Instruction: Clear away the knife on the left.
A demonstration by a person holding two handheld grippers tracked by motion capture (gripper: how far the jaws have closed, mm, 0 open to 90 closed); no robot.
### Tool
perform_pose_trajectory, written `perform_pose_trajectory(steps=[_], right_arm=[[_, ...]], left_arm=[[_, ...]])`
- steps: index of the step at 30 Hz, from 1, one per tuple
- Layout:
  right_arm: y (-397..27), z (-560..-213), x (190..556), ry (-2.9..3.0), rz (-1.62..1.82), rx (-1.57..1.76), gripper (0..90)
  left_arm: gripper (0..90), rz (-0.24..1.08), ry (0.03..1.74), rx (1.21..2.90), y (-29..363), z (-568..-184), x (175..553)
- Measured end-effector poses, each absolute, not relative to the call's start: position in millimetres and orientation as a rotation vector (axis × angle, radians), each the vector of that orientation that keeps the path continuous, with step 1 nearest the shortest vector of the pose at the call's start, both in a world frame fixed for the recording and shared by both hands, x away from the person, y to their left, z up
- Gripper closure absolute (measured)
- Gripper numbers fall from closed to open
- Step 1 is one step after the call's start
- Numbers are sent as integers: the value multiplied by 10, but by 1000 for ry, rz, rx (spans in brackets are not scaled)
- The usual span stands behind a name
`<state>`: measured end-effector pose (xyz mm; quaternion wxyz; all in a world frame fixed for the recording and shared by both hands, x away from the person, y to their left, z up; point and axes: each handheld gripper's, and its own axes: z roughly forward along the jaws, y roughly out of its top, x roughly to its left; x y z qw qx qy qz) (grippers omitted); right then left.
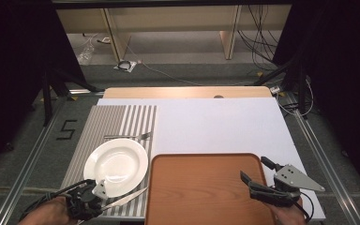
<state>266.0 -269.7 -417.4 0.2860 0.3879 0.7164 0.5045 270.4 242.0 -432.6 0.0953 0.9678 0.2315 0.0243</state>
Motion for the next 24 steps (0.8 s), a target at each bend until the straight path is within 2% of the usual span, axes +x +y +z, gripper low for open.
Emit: perform_pose_trajectory(steps=[14, 24], right_arm=[[-2700, -4165, 2647, 1924, 1337, 1036, 170], [-2695, -4168, 2653, 1908, 1354, 1034, 170]], left_arm=[[792, 177, 737, 2654, 1938, -4117, 2828], [792, 165, 756, 2600, 1607, -4129, 2960]])
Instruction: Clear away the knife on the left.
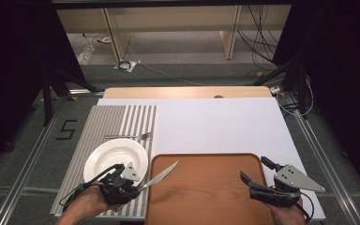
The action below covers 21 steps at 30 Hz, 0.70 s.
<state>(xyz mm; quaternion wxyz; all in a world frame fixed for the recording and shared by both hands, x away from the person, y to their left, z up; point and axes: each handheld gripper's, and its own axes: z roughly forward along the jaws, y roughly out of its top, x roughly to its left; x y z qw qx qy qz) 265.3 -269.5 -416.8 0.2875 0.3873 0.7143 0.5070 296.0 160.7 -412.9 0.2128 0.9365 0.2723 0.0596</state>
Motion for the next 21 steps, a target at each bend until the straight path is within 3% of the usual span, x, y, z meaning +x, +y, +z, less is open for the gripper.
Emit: perform_pose_trajectory(steps=[21], right_arm=[[-2709, -4155, 2644, 1904, 1359, 1028, 170]], left_arm=[[792, 63, 679, 2595, 1016, -4155, 3055]])
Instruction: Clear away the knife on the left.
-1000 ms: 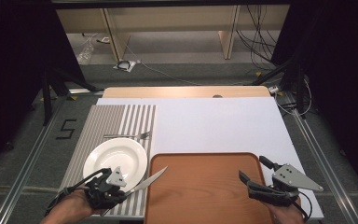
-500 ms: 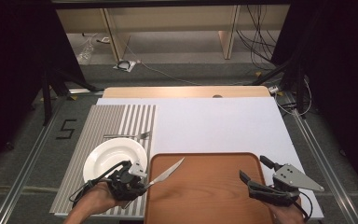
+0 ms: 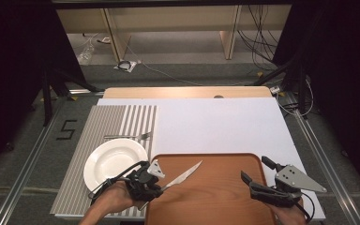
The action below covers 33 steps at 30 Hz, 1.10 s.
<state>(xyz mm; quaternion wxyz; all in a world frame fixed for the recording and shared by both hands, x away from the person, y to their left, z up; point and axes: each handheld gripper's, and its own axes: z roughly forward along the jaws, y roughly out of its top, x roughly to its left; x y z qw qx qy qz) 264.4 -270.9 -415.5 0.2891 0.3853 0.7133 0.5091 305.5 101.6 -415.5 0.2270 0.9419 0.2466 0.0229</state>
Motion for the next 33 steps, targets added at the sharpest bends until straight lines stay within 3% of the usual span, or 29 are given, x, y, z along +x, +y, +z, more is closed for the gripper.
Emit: perform_pose_trajectory(steps=[33], right_arm=[[-2713, -4150, 2633, 1897, 1367, 1031, 171]], left_arm=[[792, -108, 559, 2722, 533, -4446, 2868]])
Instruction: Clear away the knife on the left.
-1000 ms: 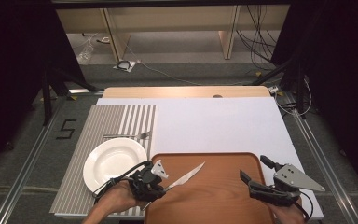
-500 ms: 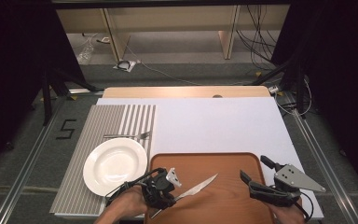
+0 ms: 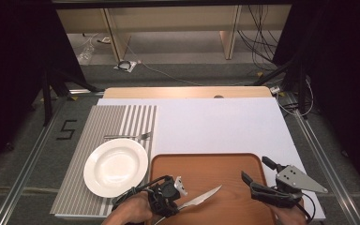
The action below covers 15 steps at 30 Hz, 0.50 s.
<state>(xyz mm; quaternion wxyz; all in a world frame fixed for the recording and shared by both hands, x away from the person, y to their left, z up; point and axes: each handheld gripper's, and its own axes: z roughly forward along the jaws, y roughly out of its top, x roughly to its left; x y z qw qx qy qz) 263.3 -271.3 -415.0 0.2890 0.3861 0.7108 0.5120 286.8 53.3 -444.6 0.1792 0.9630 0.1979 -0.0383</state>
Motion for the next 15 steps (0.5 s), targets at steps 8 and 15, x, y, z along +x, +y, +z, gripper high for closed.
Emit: perform_pose_trajectory(steps=[8, 15], right_arm=[[-2712, -4150, 2629, 1901, 1366, 1034, 171], [-2714, -4152, 2630, 1900, 1368, 1033, 171]], left_arm=[[792, -141, 557, 2761, 508, -4511, 2843], [791, -151, 555, 2799, 501, -4549, 2841]])
